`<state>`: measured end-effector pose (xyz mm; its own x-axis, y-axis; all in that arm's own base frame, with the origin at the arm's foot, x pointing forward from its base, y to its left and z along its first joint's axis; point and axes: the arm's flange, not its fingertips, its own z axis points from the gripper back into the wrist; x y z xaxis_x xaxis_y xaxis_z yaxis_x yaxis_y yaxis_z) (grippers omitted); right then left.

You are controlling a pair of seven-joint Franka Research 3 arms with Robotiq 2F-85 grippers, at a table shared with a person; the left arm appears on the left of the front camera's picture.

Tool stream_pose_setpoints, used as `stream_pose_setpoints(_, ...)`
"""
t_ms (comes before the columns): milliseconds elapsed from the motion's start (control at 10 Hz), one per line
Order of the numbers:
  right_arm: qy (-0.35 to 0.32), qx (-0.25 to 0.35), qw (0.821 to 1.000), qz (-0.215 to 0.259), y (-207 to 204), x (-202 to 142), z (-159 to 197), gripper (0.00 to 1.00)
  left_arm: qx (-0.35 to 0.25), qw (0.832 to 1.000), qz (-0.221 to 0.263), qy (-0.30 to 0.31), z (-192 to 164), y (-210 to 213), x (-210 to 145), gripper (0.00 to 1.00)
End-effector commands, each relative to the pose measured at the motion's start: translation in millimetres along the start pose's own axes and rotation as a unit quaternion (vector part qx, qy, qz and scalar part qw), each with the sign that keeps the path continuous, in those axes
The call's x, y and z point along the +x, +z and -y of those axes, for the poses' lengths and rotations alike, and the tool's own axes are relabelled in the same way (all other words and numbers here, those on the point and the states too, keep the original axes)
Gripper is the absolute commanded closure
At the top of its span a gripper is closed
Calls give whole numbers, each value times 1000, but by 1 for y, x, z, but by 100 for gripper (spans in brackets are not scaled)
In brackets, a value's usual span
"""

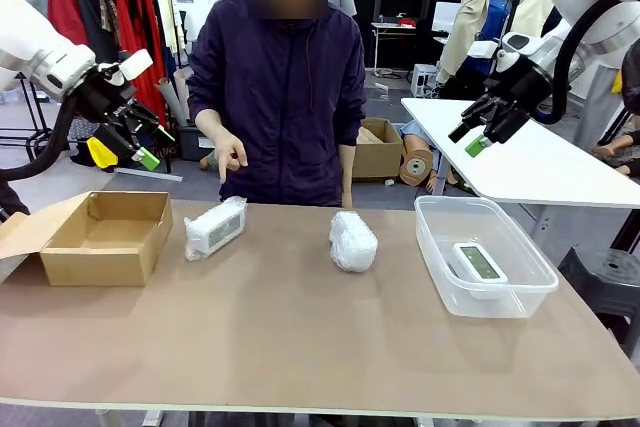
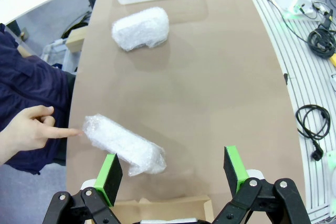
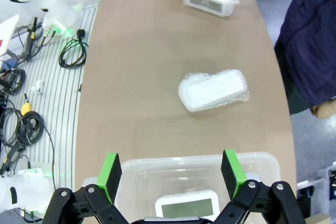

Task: Separate and place wrapped and unwrapped clocks.
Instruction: Pick up the Digital clock indicated by the person.

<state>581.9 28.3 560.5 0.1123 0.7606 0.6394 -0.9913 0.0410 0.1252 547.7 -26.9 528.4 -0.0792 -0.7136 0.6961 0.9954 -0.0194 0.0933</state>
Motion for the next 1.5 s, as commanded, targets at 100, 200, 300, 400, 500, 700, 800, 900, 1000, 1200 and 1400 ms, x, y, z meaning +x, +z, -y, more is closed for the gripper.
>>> stream_pose_setpoints(100,3,1,1000,-9,1,1,-3,0,3,1000,-2,-1,1,1,1,0)
stream_pose_setpoints(200,3,1,1000,-9,1,1,-3,0,3,1000,-2,-1,1,1,1,0)
stream_pose_setpoints(300,3,1,1000,-9,1,1,-3,0,3,1000,-2,-1,1,1,1,0)
stream_pose_setpoints(400,3,1,1000,-9,1,1,-3,0,3,1000,-2,-1,1,1,1,0)
stream_pose_setpoints(500,3,1,1000,-9,1,1,-3,0,3,1000,-2,-1,1,1,1,0)
stream_pose_setpoints(700,3,1,1000,-9,1,1,-3,0,10,999,-29,25,8,1,14,0)
stream_pose_setpoints(800,3,1,1000,-9,1,1,-3,0,17,997,-60,48,7,4,24,0)
stream_pose_setpoints(900,3,1,1000,-9,1,1,-3,0,34,993,-91,65,9,2,35,0)
stream_pose_setpoints(1000,3,1,1000,-9,1,1,-3,0,61,987,-122,90,11,-2,50,0)
stream_pose_setpoints(1200,3,1,1000,-9,1,1,-3,0,112,965,-182,154,7,-17,72,0)
stream_pose_setpoints(1400,3,1,1000,-9,1,1,-3,0,153,945,-242,157,-6,-47,79,0)
